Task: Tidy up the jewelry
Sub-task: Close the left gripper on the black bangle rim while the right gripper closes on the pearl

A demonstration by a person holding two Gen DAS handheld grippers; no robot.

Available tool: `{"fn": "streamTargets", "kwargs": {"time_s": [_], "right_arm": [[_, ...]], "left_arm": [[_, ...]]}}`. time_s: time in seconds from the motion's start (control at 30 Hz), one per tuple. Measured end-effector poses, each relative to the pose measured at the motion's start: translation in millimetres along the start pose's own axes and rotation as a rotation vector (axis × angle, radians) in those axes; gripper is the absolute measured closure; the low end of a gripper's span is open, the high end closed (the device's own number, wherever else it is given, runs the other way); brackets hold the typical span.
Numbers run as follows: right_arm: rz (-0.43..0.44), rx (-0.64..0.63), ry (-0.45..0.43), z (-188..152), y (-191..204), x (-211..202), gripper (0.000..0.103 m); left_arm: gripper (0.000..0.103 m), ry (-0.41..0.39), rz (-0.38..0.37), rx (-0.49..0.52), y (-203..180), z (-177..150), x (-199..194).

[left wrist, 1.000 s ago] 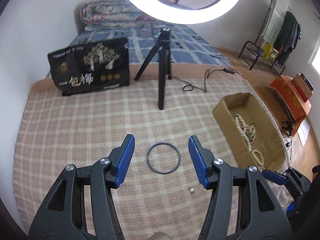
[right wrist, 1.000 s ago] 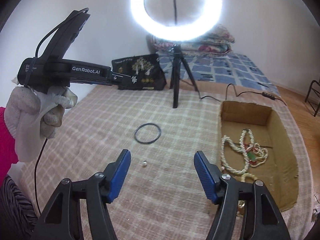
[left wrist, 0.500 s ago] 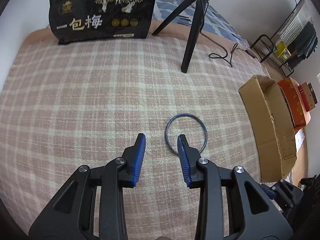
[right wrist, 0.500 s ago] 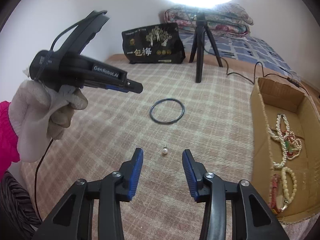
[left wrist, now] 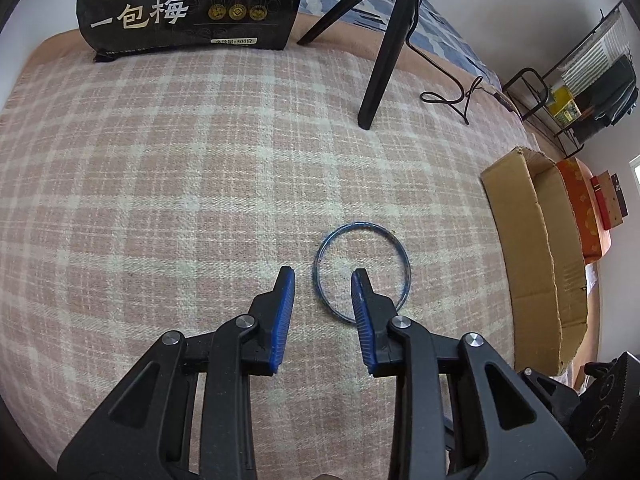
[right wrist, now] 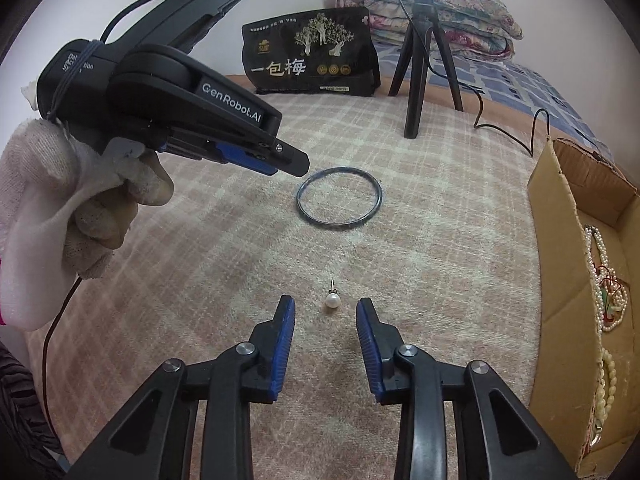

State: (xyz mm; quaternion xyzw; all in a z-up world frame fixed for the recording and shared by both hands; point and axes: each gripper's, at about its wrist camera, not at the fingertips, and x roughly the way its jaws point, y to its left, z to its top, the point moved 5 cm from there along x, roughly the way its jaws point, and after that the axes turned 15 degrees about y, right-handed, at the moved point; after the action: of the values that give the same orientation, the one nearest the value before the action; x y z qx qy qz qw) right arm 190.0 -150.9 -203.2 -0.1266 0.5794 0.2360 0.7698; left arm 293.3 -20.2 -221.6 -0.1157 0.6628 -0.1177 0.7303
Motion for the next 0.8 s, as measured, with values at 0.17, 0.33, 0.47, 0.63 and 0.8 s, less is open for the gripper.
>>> {"fn": "streamTargets", "kwargs": {"time_s": [0.17,0.33,0.47,0.63,0.8], "right_arm": [[0.002,-0.003,0.002,1,0,1,0.072],[-0.007,-0.015,0.012,2,2,4,0.072],[-0.008,-0.013,0.014,4,3,7,0.074],[-0.019,-0.016,0.021,6,3,11,0.076],[-0.022,-0.016,0.03,6,2,15,0.081]], "left_arm": [[0.081,0.009,0.018,0.0,-4,4,8],[0.081,0.011,0.084,0.003,-6,8,18],[0.086,0.019,0.122,0.014,-7,10,30],[0.089,0.003,0.13,0.032,-8,12,36],[0.097,-0.016,0.138,0.039,-6,13,38]]}}
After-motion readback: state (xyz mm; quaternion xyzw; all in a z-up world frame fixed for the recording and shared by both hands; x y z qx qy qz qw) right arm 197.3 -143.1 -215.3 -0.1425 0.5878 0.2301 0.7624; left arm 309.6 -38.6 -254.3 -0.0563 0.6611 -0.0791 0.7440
